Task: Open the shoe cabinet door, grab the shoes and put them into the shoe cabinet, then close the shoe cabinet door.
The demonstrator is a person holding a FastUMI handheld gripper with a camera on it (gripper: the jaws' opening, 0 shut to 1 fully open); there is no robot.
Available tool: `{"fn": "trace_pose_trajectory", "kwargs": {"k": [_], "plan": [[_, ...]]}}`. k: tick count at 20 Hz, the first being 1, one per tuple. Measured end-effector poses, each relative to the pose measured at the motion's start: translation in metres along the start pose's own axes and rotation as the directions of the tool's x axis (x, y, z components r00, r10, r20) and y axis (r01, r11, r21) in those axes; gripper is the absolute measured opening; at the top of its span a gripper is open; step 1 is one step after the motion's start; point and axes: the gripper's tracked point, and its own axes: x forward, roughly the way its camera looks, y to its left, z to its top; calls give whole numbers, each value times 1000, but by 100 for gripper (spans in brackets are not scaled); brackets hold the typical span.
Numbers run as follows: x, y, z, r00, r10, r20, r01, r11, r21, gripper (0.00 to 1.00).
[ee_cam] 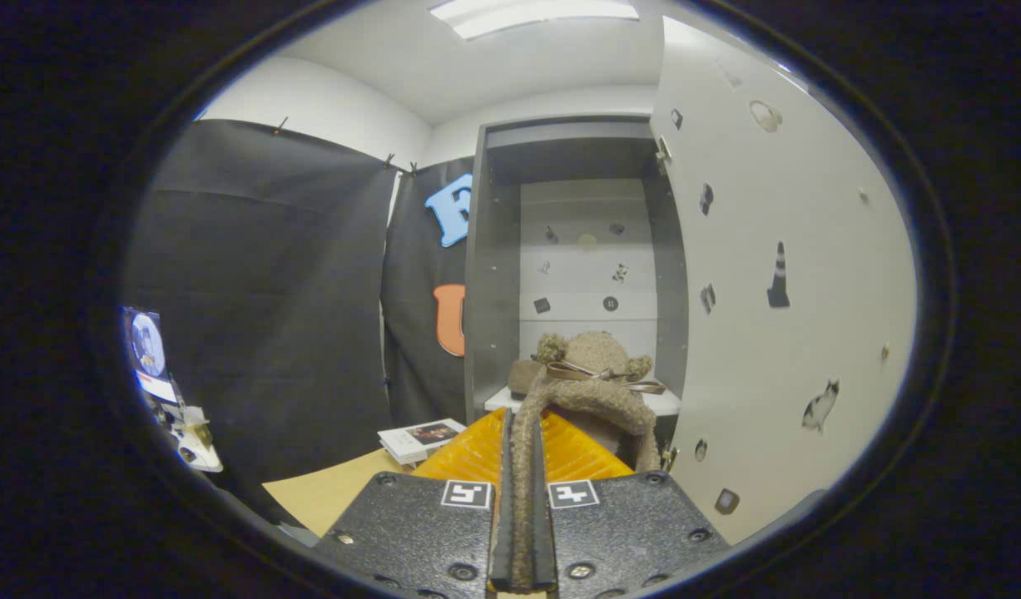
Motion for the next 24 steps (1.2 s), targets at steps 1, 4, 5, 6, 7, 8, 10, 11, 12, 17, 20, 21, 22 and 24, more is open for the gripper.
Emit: {"fn": "trace_pose_trajectory", "kwargs": {"k": [1, 4, 5, 6, 7, 8, 10, 11, 12, 17, 20, 21, 22, 24], "plan": [[2, -6, 17, 1000, -13, 18, 14, 1000, -27, 12], [16, -28, 59, 994, -90, 63, 95, 993, -75, 12], [19, -33, 71, 992, -107, 70, 113, 990, -82, 12], [25, -37, 80, 991, -117, 67, 123, 989, -84, 12], [33, -42, 85, 990, -126, 58, 131, 988, -77, 12], [40, -47, 93, 990, -133, 50, 136, 989, -56, 12], [54, -56, 111, 989, -142, 43, 144, 989, -33, 12], [63, -60, 120, 986, -158, 47, 160, 986, -42, 12], [74, -65, 124, 983, -180, 46, 183, 981, -69, 12], [134, -52, 138, 976, -215, 40, 219, 961, -170, 12], [174, -50, 122, 975, -222, -1, 218, 956, -195, 12], [188, -53, 115, 973, -229, -18, 220, 953, -206, 12], [201, -55, 106, 972, -233, -34, 220, 952, -213, 12], [230, -63, 87, 970, -231, -70, 211, 952, -222, 12]]}}
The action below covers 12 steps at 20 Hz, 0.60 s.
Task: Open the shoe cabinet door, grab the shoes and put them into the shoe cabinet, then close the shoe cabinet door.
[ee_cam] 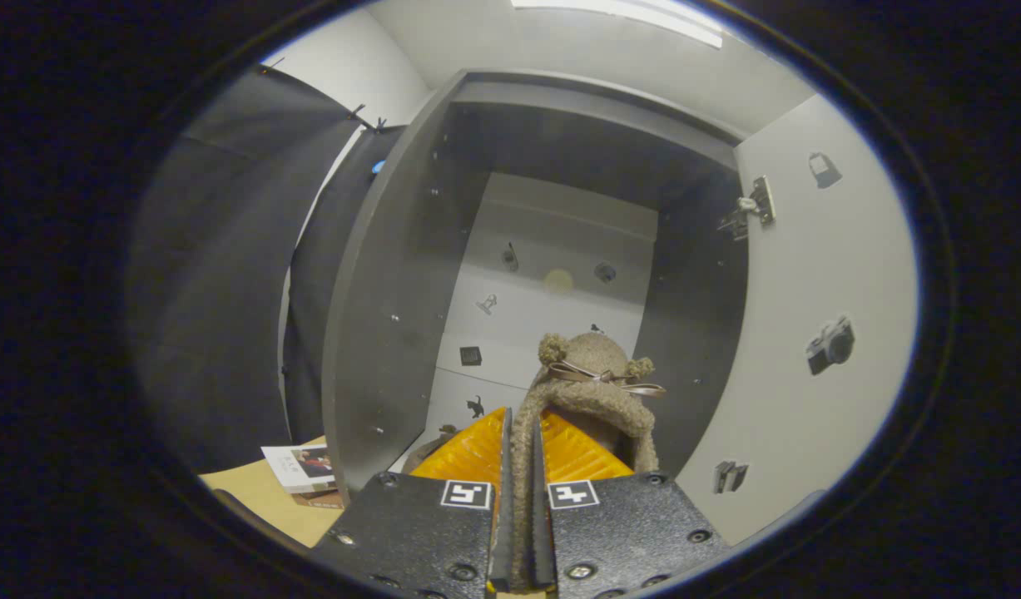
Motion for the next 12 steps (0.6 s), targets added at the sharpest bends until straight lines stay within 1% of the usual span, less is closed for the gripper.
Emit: {"fn": "trace_pose_trajectory", "kwargs": {"k": [2, 4, 7, 12], "plan": [[31, -1, -23, 999, 12, -45, -14, 999, -33, 12], [60, -9, -46, 996, -2, -85, -4, 998, -70, 12], [91, -18, -79, 987, -32, -158, 23, 998, -60, 12], [145, -32, -127, 973, -20, -231, 11, 999, -40, 12]]}}
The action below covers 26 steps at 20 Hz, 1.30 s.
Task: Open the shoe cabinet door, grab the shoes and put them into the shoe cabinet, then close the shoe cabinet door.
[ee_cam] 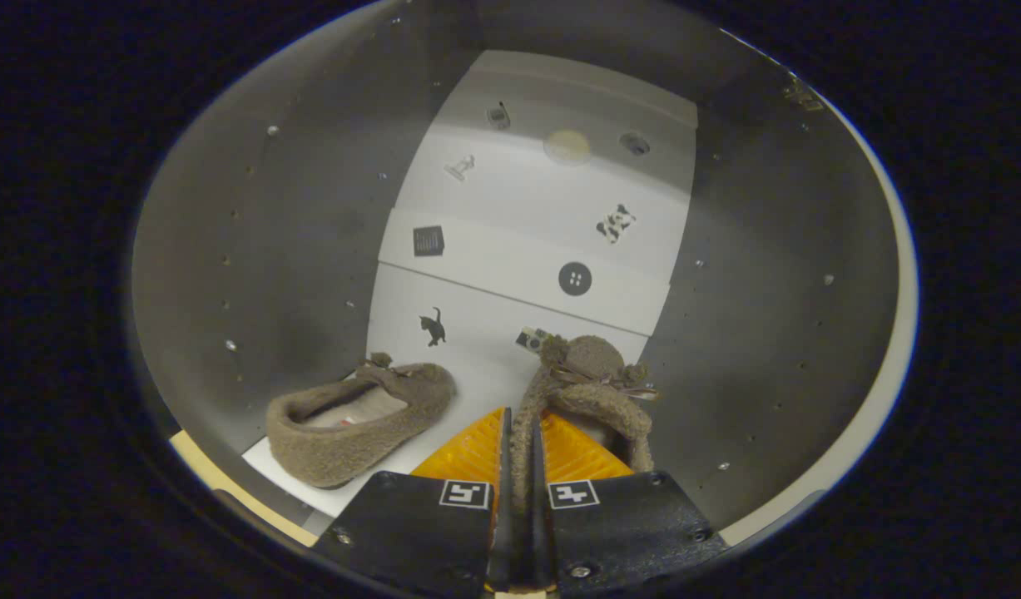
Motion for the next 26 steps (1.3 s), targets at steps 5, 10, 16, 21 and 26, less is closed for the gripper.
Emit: {"fn": "trace_pose_trajectory", "kwargs": {"k": [5, 10, 16, 21, 26], "plan": [[37, 6, -31, 997, 53, -58, -46, 992, 119, 14], [50, 22, -35, 991, 117, -57, -93, 944, 317, 15], [34, 8, -22, 998, 46, -46, -33, 967, 253, 34], [-14, -3, -10, 1000, -14, -10, 16, 969, 247, 79], [-104, -7, 5, 999, -35, 41, 25, 971, 237, 98]]}}
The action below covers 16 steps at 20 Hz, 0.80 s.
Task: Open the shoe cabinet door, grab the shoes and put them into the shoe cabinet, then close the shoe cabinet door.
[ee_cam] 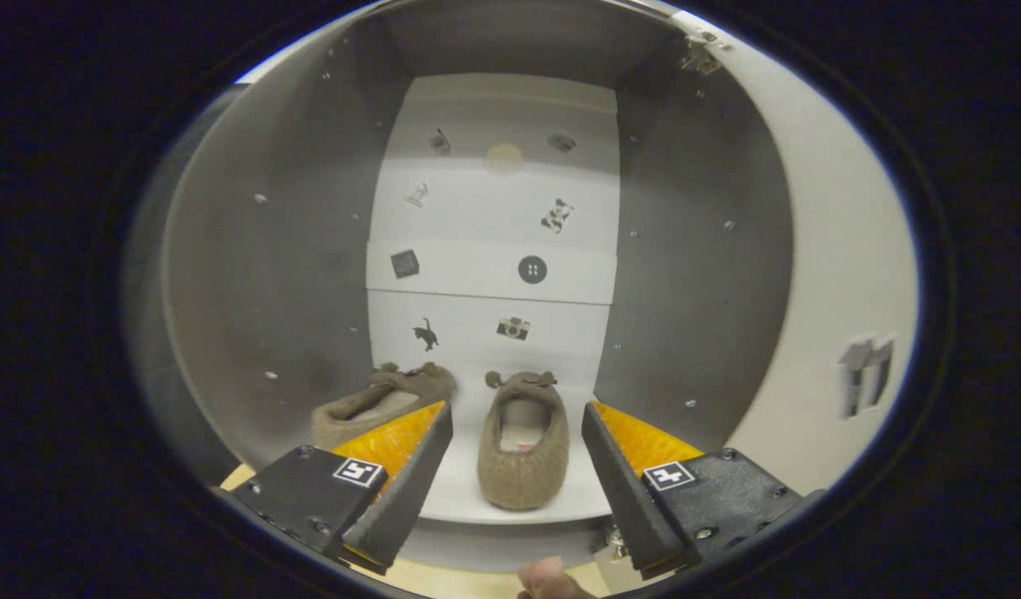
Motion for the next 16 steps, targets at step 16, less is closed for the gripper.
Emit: {"fn": "trace_pose_trajectory", "kwargs": {"k": [16], "plan": [[-352, -61, 73, 969, 56, 242, -65, 997, 29, 100]]}}
